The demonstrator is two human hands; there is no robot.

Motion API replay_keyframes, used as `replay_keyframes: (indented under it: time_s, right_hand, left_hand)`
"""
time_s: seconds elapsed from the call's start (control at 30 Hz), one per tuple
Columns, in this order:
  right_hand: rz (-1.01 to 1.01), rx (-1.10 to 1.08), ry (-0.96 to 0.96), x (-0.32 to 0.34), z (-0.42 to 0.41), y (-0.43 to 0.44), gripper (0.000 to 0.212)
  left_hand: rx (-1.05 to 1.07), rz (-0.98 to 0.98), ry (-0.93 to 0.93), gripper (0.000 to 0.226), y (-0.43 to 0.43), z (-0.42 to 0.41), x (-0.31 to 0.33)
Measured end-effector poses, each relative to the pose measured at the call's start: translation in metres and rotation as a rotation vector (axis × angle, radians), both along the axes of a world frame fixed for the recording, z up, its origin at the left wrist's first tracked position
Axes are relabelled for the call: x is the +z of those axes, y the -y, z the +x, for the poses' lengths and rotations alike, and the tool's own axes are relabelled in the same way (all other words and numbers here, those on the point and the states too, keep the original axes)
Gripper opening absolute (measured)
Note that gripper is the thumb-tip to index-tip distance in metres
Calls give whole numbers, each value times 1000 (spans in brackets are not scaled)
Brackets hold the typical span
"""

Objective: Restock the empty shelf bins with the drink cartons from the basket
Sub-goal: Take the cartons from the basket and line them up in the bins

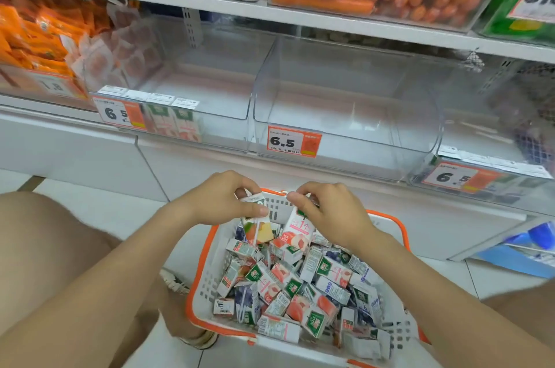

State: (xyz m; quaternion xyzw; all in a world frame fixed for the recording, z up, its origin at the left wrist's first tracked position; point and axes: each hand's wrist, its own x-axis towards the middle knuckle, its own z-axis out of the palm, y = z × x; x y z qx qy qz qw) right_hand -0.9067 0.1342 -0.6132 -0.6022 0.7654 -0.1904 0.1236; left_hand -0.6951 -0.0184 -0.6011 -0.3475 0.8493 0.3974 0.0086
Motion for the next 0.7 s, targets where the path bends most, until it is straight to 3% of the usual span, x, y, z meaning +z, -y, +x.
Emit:
replay_keyframes:
  time_s: [0.17, 0.27, 0.37, 0.53, 0.63, 0.7]
  right_hand:
    - [-139, -13, 149, 49, 25, 11, 60]
    - [-282, -65, 334, 76, 47, 29, 45]
    - [-388, -70, 388, 98, 67, 59, 36]
    - [-499, 39, -13, 124, 89, 131, 43]
    - [-252, 74, -477, 127, 91, 174, 29]
    - [-75, 122, -637, 126, 99, 193, 15]
  left_hand:
    - [176, -117, -74, 25, 13, 26, 38]
    - [351, -216, -124, 53, 28, 43, 49]
    - [467, -344, -170, 83, 41, 57, 51]
    - [487, -466, -116, 95, 54, 63, 48]
    - [447, -484, -89, 100, 60, 61, 46]
    - [436, -496, -88, 98, 64, 58, 47]
